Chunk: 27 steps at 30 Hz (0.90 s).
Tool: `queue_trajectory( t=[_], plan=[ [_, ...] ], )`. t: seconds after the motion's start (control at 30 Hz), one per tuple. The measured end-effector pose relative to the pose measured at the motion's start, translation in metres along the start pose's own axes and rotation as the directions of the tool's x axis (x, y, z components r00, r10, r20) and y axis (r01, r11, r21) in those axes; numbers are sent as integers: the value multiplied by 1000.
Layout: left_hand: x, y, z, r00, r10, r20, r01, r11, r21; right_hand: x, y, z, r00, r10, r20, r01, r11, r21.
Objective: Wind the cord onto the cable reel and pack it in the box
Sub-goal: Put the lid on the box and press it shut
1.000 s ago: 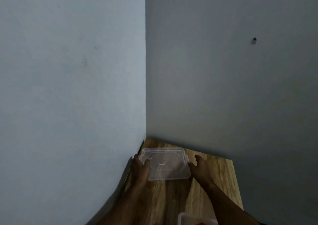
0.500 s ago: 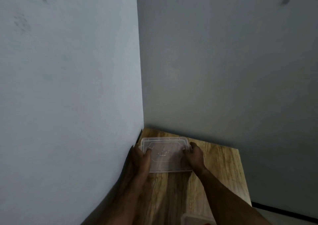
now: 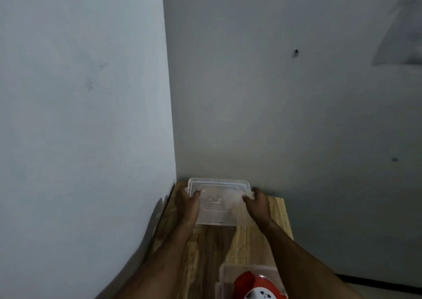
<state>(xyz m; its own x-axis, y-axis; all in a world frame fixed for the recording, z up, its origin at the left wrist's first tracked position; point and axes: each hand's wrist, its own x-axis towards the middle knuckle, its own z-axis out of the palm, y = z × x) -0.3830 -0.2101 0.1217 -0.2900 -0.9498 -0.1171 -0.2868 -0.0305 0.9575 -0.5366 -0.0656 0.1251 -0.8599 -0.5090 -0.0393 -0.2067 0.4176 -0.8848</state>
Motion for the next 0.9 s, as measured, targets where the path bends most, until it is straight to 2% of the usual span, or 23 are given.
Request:
queue_trajectory(
  t=[0.27, 0.43, 0.53, 0.67, 0.8, 0.9],
  plan=[
    [-50, 16, -2, 996, 69, 61, -70, 997, 13, -61, -10, -74, 994, -31, -107, 35, 999, 40],
    [-106, 58, -15, 983, 103, 153, -99, 995, -30, -90, -13, -108, 990, -29, -136, 49, 988, 146],
    [-137, 53, -19, 971, 181, 154, -171, 982, -74, -113, -1, -126, 987, -31, -156, 60, 981, 185],
    [-165, 39, -25, 962, 228, 153, -198, 962, -186, -133, 22, -132, 987, -16, -160, 57, 966, 252],
    [-190, 18, -28, 961, 227, 156, -195, 961, -195, -148, 55, -133, 973, 53, -225, 5, 968, 249],
    [-211, 0, -30, 974, 170, 148, -143, 974, -176, -177, 66, -134, 947, 135, -292, -47, 956, 288]
  ],
)
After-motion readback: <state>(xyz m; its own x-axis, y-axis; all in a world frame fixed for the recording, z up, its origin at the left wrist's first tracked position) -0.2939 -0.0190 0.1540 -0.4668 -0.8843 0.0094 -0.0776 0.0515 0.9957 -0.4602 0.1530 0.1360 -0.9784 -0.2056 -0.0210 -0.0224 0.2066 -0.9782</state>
